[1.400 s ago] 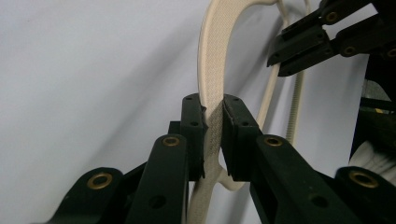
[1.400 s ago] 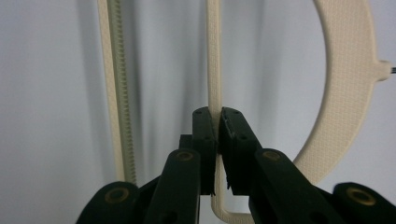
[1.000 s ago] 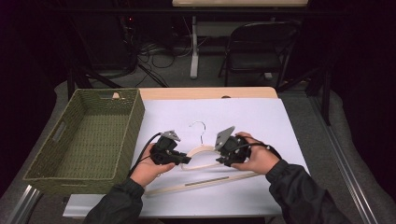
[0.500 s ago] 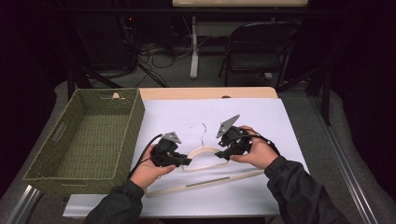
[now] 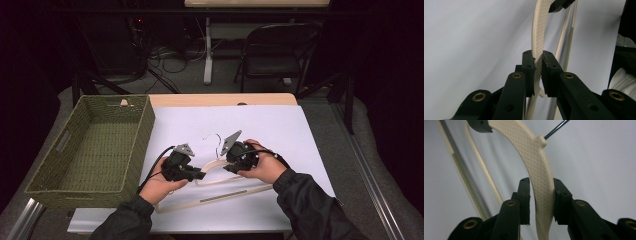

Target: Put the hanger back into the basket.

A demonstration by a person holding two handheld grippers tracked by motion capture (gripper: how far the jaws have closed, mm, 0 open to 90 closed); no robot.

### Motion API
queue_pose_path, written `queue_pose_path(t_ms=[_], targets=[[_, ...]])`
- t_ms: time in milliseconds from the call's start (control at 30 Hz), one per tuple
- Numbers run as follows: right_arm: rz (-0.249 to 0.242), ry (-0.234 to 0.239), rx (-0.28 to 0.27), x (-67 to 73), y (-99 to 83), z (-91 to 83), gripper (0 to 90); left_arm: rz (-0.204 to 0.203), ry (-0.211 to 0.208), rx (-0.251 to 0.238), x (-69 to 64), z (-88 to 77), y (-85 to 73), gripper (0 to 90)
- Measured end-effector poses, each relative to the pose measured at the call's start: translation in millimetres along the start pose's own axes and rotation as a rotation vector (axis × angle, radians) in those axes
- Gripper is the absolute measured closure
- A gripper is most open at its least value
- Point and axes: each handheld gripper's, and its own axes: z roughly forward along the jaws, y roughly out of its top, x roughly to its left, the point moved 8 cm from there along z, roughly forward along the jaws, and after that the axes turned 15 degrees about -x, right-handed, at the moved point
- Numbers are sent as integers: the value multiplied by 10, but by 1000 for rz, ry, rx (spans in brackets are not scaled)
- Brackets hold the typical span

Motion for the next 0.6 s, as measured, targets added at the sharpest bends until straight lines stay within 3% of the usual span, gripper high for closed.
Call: queue_pose_path(t_ms=[133, 300, 433, 467, 600], targets=[[-34, -4, -11, 6, 4, -23, 745, -2, -16, 1, -8, -12, 0, 800], [-61, -8, -14, 21, 8, -44, 747, -5, -42, 19, -24, -31, -29, 666], [-73, -9, -16, 30, 9, -55, 747, -11, -45, 53, -12, -47, -100, 642], [-76, -13, -19, 30, 10, -58, 748, -19, -67, 68, -13, -45, -146, 642], [-80, -15, -18, 37, 11, -69, 748, -28, -83, 88, -23, -44, -207, 649]])
